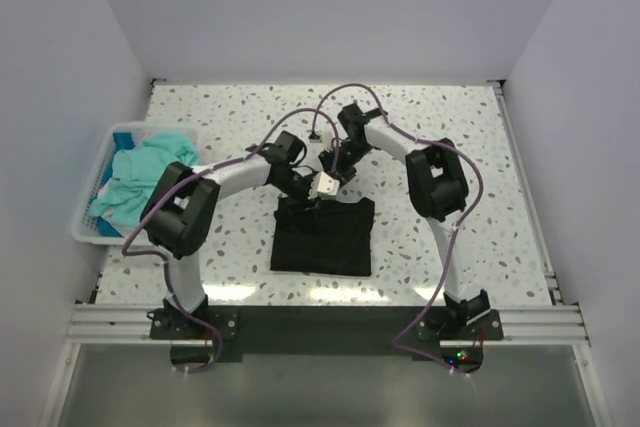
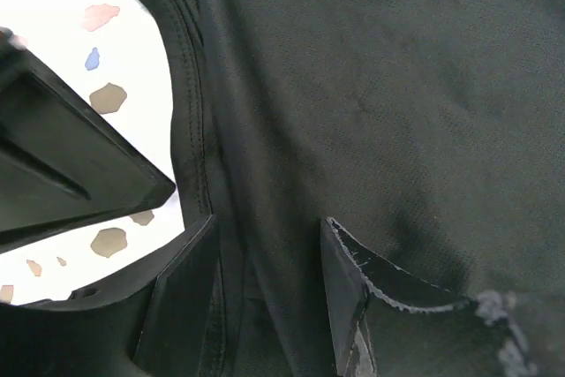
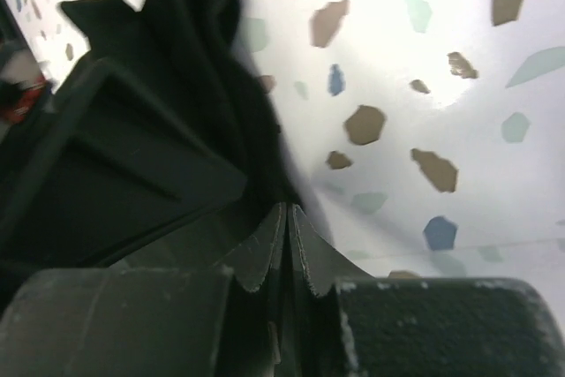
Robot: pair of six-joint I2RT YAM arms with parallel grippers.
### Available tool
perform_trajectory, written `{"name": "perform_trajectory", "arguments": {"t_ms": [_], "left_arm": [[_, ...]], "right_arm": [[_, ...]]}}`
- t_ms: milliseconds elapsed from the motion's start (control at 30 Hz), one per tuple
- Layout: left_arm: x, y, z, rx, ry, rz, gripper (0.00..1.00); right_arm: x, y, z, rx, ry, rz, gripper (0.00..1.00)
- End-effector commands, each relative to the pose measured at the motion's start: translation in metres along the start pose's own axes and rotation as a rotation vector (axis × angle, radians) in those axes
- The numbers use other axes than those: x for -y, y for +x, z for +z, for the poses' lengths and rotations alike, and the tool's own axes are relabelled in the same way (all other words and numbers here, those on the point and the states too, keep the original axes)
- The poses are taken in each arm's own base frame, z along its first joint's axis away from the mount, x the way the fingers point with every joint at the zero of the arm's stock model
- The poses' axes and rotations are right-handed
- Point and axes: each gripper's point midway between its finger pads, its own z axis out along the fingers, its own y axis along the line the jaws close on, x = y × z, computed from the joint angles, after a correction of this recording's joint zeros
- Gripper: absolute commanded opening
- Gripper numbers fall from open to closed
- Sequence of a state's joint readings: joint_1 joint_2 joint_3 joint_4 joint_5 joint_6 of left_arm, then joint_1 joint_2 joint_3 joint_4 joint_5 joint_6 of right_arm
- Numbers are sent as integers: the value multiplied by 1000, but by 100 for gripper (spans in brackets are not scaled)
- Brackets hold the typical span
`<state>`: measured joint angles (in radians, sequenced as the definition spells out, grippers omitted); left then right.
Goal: Fold and stack the t-shirts
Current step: Fold the tshirt
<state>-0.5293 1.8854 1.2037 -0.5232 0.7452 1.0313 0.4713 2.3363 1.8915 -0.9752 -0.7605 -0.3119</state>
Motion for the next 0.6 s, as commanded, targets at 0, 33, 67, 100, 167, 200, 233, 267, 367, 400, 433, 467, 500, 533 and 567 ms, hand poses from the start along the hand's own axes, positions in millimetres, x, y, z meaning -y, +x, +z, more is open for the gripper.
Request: {"name": "perform_trajectory", "arguments": {"t_ms": [0, 33, 67, 100, 167, 200, 233, 267, 367, 400, 433, 467, 500, 533, 567], "left_arm": [[-7, -11, 1, 19, -27, 38, 54], [-4, -8, 5, 11, -18, 32, 53], [-3, -7, 7, 6, -12, 31, 52], [-2, -7, 9, 3, -8, 34, 50], [-1, -6, 12, -3, -2, 35, 42], [-2, -7, 11, -3, -7, 37, 38], [-2, -7, 12, -5, -6, 36, 34], [-2, -8, 11, -3, -6, 40, 26], [-2, -12, 8, 2, -5, 50, 14], [-2, -15, 7, 4, -6, 56, 11], [-2, -16, 6, 4, -5, 61, 9], [-2, -19, 5, 11, -3, 67, 4], [-3, -21, 4, 14, -8, 74, 2], [-5, -26, 1, 21, -17, 84, 0], [-9, -30, -1, 29, -34, 102, 0]], "right_arm": [[-1, -16, 6, 45, -21, 13, 6], [2, -13, 9, 36, -15, 17, 6], [3, -12, 11, 31, -14, 11, 6], [4, -11, 14, 26, -12, 4, 6], [9, -7, 21, 9, -2, -3, 5], [10, -5, 24, -1, 2, -6, 5], [12, -3, 26, -8, 8, -9, 5], [15, 0, 29, -20, 7, -12, 5], [19, 6, 34, -38, 16, -26, 5], [20, 7, 35, -41, 19, -32, 4], [21, 9, 36, -47, 19, -32, 4], [22, 10, 36, -50, 19, -40, 4], [21, 12, 37, -56, 20, -46, 4], [21, 14, 38, -62, 19, -53, 4], [21, 15, 39, -67, 18, -58, 4]]}}
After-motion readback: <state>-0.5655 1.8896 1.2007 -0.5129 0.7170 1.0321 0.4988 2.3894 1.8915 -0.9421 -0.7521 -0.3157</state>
